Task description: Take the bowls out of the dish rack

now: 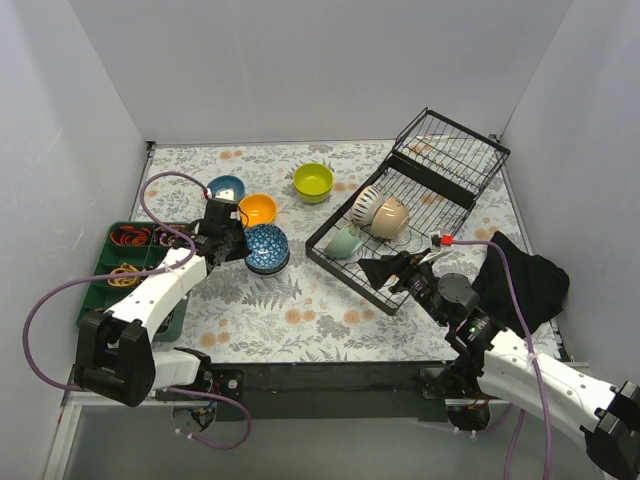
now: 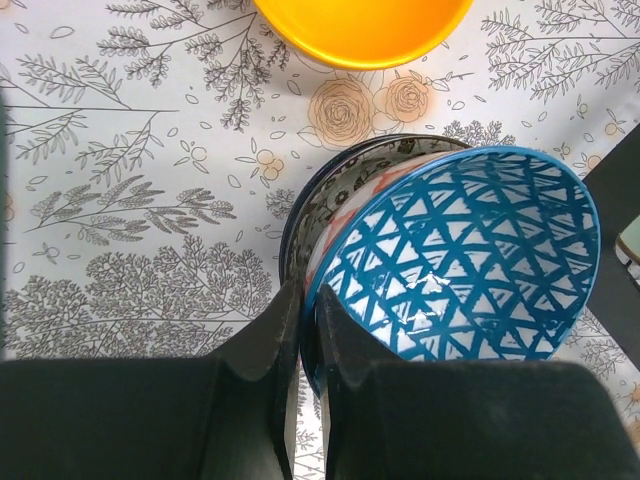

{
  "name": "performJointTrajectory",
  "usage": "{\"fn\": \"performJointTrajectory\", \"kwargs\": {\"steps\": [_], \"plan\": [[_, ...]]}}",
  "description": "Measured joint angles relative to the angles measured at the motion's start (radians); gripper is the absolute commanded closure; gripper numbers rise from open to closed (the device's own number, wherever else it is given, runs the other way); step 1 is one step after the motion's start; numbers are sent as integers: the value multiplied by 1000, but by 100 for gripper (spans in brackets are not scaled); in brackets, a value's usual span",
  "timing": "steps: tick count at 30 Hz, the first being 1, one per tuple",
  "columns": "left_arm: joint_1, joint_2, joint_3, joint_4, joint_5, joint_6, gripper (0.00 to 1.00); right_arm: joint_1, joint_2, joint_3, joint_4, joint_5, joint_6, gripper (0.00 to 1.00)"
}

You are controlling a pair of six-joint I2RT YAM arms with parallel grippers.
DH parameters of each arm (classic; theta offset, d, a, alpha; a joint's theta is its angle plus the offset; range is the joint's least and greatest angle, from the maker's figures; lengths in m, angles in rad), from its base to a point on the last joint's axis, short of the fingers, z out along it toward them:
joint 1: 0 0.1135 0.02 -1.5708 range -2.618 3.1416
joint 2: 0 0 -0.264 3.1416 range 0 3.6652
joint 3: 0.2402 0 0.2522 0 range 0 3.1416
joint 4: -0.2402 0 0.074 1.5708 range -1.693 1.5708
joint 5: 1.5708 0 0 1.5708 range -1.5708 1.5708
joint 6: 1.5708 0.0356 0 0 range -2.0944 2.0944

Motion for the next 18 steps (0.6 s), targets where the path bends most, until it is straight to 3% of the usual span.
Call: {"fn": "performJointTrajectory", "kwargs": {"steps": [11, 18], "plan": [[25, 17, -19, 65, 88, 9, 52, 0, 34, 0, -5, 2, -4, 7], [26, -20, -37, 82, 84, 8, 43, 0, 33, 3, -42, 39, -29, 5]]}}
